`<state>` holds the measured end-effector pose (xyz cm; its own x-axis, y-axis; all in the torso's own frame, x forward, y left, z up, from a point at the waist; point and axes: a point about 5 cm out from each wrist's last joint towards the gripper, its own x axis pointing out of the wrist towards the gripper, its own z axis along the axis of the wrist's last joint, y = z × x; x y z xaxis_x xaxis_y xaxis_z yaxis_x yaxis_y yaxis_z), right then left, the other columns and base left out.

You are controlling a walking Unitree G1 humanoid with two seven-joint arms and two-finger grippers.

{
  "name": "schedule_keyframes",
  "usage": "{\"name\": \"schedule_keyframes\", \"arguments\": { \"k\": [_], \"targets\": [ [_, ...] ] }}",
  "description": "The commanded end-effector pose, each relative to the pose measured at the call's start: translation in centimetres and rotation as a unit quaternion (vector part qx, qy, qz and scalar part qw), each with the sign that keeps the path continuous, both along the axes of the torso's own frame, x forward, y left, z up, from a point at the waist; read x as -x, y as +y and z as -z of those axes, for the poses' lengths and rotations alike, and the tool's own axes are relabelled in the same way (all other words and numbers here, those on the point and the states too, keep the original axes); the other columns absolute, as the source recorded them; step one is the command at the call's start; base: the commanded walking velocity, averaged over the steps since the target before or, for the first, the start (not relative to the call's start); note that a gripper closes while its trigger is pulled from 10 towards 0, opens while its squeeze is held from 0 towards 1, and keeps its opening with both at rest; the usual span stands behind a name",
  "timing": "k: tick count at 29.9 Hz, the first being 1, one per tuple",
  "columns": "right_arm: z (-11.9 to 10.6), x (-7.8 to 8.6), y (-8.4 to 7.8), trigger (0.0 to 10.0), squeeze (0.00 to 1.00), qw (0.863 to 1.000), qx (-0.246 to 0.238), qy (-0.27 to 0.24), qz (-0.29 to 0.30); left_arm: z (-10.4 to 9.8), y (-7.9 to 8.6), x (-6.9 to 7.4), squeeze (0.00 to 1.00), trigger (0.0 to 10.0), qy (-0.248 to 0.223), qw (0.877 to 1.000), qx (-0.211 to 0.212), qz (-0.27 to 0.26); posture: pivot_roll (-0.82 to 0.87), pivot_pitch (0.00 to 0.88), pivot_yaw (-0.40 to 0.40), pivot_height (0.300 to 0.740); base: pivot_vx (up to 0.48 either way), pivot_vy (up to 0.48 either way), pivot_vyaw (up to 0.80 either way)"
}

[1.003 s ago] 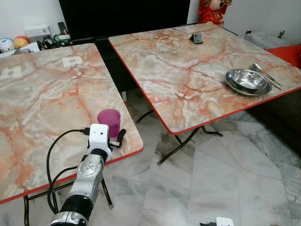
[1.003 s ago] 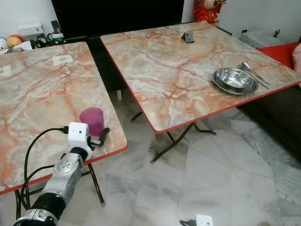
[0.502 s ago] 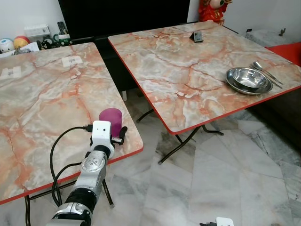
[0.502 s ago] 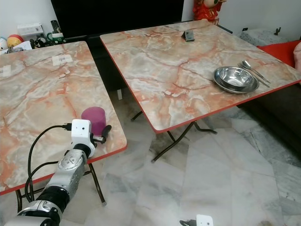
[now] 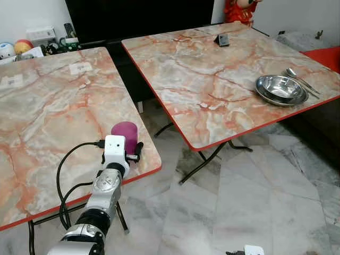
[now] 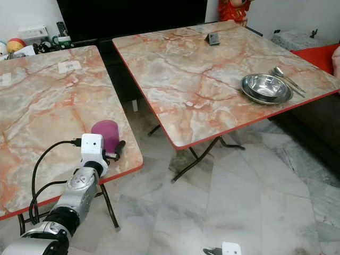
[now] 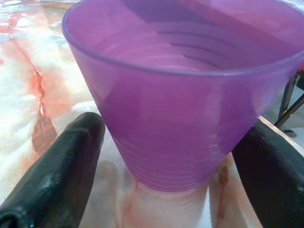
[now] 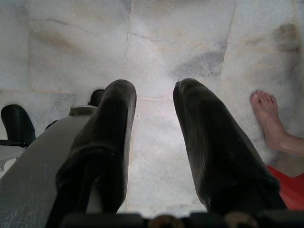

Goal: Setting the table

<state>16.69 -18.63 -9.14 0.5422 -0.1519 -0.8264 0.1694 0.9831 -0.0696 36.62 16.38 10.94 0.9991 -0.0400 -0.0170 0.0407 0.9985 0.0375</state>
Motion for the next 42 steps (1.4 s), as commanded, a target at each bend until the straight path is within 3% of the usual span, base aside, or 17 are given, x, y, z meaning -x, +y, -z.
{"name": "schedule_keyframes", "arguments": {
  "k": [1,3,17,23,28,30,42],
  "targets": [
    [0.21,0.48,-0.02,10.0,0.00,1.000,0.003,0.009,-0.001,-0.03,-0.12,-0.11,0.00,2.1,0.000,1.000,0.002,-0.003,0.01,0.119,-0.025,0.740,0.000,0.000,0.00],
    [0.18,0.40,0.03,10.0,0.00,1.000,0.003,0.008,-0.001,-0.05,-0.15,-0.14,0.00,2.5,-0.002,1.000,0.004,-0.004,0.01,0.119,-0.026,0.740,0.000,0.000,0.00],
    [0.19,0.47,-0.09,10.0,0.00,1.000,0.006,0.009,-0.003,-0.01,-0.21,-0.16,0.00,2.2,-0.005,1.000,0.007,-0.008,0.01,0.119,-0.028,0.740,0.000,0.000,0.00],
    [0.23,0.58,-0.14,10.0,0.00,1.000,0.006,0.010,-0.003,-0.03,0.00,-0.10,0.00,0.9,-0.009,1.000,0.007,-0.009,0.01,0.118,-0.027,0.740,0.000,0.000,0.00],
    [0.26,0.64,-0.12,10.0,0.00,1.000,0.005,0.012,-0.004,-0.26,0.41,-0.07,0.00,0.8,-0.019,1.000,0.005,-0.013,0.01,0.118,-0.027,0.740,0.000,0.000,0.00],
    [0.27,0.65,-0.10,10.0,0.00,1.000,0.005,0.012,-0.004,-0.34,0.43,-0.06,0.00,0.0,-0.022,1.000,0.005,-0.012,0.01,0.118,-0.027,0.740,0.000,0.000,0.00],
    [0.31,0.75,-0.10,10.0,0.00,1.000,0.005,0.013,-0.004,-0.73,0.08,-0.11,0.00,0.1,-0.036,0.999,0.004,-0.004,0.01,0.112,-0.024,0.740,0.000,0.000,0.00]
  ]
}}
